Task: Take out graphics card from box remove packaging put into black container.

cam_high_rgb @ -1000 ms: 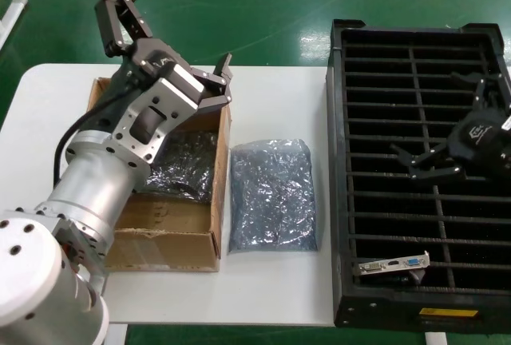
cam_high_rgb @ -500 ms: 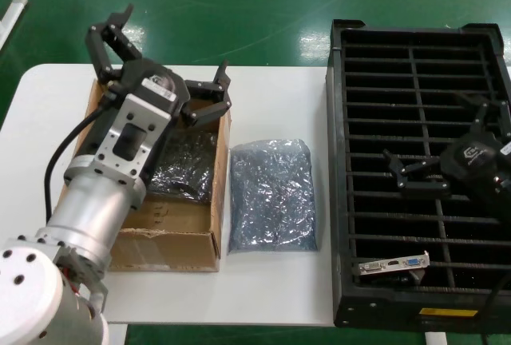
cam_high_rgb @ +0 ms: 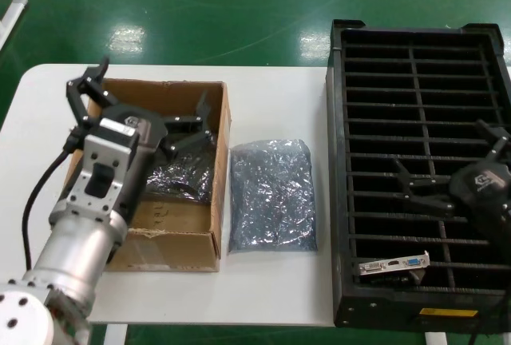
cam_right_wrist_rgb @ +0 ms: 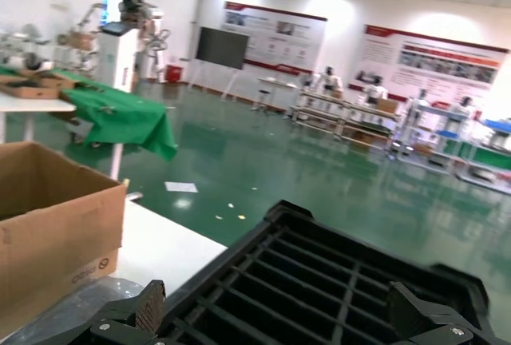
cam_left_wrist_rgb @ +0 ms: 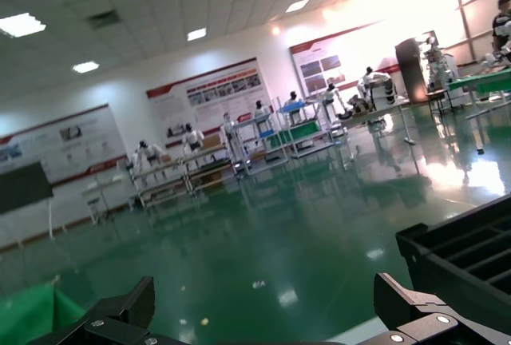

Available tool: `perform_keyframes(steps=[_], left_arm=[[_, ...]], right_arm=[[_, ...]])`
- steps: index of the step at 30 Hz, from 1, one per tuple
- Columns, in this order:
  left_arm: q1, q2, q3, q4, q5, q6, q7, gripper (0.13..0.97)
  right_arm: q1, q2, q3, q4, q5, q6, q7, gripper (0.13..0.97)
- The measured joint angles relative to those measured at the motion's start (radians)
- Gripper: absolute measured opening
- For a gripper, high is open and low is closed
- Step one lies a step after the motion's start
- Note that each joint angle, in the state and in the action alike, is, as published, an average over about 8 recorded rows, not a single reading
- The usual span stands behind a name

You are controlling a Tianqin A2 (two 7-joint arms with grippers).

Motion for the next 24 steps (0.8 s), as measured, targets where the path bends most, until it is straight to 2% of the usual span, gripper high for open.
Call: perform_keyframes(steps=[19, 24], left_arm=[[0.253, 0.156, -0.292, 0.093, 0.228, 0.217, -0.281, 0.966], [0.298, 0.184, -0.345, 0.11, 0.269, 0.256, -0.332, 0.966]], right_arm=[[-0.216, -0.103, 0.073, 0.083, 0.096, 0.217, -0.025, 0.966], [-0.255, -0.122, 0.086, 0.098, 0.113, 0.256, -0.029, 0.966]])
